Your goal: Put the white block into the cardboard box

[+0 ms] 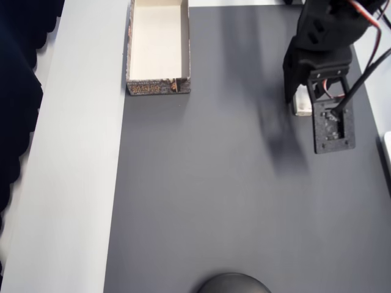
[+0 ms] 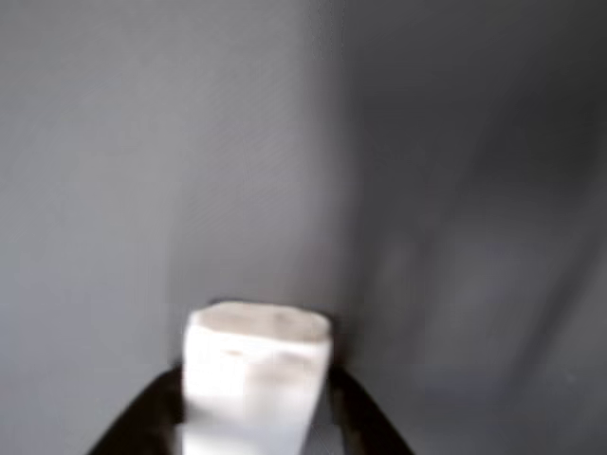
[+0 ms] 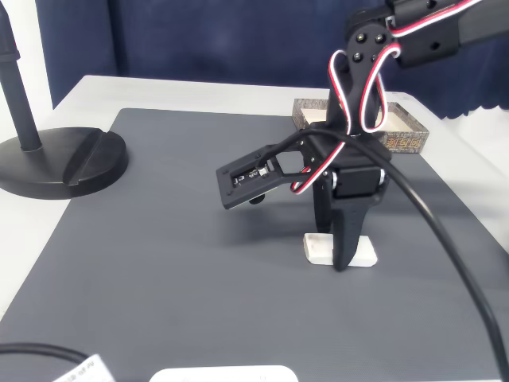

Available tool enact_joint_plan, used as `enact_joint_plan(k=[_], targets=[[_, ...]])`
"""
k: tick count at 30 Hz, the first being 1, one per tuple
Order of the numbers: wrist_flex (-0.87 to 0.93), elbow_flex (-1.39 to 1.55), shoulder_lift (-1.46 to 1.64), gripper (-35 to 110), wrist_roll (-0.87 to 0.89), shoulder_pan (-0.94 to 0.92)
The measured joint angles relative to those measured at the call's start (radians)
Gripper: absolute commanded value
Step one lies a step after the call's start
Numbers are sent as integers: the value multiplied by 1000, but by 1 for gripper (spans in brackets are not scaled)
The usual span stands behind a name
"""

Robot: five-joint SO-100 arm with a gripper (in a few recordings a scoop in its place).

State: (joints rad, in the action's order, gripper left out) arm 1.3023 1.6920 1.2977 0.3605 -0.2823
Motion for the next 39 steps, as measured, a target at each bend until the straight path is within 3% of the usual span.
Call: enact_joint_plan(k=[11,26,39], targets=[[9,-8,-2,-2,0,17],[51,-37,-6,-2,0,37],[186,-34,285,-2,75,-64]])
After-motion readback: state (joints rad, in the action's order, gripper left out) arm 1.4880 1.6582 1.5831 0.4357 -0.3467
